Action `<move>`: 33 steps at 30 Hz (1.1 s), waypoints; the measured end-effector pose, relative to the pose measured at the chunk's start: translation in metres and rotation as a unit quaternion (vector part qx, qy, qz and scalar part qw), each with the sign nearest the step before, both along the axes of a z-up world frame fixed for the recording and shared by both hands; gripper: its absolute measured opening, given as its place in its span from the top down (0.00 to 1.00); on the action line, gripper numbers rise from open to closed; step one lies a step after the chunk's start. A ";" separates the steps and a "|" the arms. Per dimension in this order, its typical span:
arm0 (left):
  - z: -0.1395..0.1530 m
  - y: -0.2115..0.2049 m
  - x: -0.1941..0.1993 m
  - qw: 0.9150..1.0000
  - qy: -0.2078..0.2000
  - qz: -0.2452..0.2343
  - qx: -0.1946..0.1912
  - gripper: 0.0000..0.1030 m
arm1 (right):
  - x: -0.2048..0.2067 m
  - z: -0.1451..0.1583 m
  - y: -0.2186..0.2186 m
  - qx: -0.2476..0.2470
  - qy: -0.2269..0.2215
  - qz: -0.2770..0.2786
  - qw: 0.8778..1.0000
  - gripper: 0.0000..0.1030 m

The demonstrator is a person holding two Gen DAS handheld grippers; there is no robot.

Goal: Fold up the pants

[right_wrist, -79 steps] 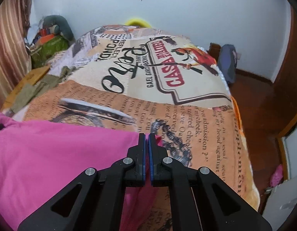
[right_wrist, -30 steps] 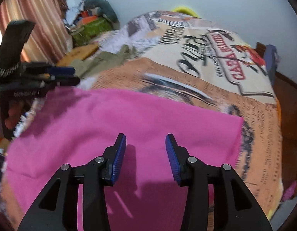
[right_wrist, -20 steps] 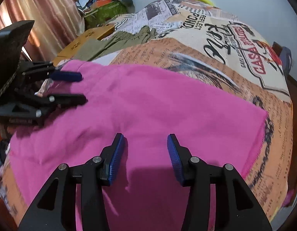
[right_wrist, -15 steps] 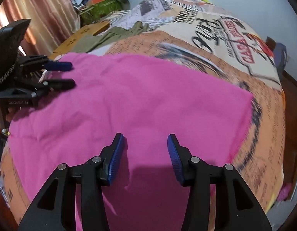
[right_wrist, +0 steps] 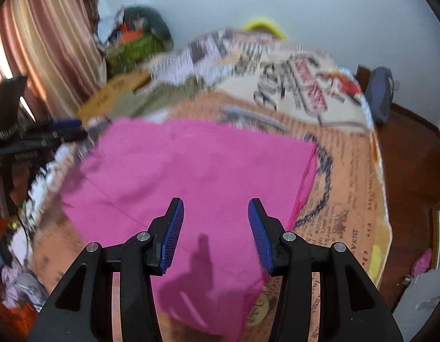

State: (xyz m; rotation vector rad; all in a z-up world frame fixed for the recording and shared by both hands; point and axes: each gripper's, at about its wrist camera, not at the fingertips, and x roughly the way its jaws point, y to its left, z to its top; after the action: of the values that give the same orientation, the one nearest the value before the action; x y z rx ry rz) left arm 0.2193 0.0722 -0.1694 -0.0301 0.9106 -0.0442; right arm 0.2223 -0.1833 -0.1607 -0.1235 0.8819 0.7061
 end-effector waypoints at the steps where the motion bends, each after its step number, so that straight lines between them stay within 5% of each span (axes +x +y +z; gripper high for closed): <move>1: 0.004 0.001 -0.005 1.000 -0.003 0.004 -0.006 0.42 | -0.005 0.009 0.000 0.010 -0.009 -0.003 1.000 0.58; 8: 0.006 0.004 -0.043 0.999 0.005 0.029 -0.042 0.42 | -0.042 0.027 0.009 0.026 -0.048 -0.007 0.999 0.57; 20: -0.038 -0.009 -0.088 0.989 0.072 0.035 -0.128 0.41 | -0.063 -0.020 0.050 -0.018 -0.047 0.023 0.998 0.55; 24: -0.055 -0.017 -0.090 0.978 0.105 0.029 -0.176 0.40 | -0.059 -0.034 0.054 -0.030 -0.044 0.018 0.998 0.55; 33: -0.067 -0.007 -0.086 0.959 0.104 0.067 -0.256 0.25 | -0.054 -0.061 0.049 -0.026 -0.011 0.014 1.000 0.55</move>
State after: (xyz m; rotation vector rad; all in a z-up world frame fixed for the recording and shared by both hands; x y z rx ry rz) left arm 0.1331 0.0649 -0.2361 -0.5886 1.0852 -0.1526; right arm 0.1678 -0.1339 -0.2217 -0.1891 0.8793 0.7063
